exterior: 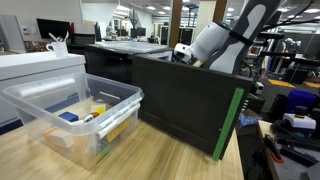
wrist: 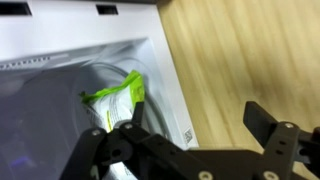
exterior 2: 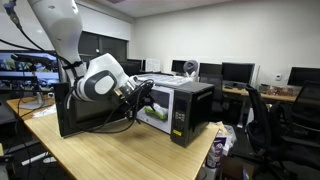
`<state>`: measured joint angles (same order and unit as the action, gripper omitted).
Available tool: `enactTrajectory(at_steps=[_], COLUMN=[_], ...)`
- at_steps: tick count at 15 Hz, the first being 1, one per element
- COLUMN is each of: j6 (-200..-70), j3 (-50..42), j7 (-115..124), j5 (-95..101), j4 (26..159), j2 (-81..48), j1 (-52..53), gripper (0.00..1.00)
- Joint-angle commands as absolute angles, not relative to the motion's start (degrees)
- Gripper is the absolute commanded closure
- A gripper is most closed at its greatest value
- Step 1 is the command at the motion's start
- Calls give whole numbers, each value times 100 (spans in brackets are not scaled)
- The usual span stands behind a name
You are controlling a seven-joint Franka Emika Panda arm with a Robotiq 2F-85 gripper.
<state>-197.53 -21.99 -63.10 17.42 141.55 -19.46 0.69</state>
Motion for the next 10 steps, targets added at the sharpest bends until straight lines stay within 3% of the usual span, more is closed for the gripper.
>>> enactTrajectory(at_steps=[1, 3, 10], j6=[-19244, -18740, -16580], j3=[-3953, -5187, -8021], j7=[-7007, -7046, -4992], j5=[504, -468, -1075], j4=[15183, 15139, 14955], j2=[-1160, -1457, -1592], j1=[1779, 2966, 6231], gripper=[0, 0, 0])
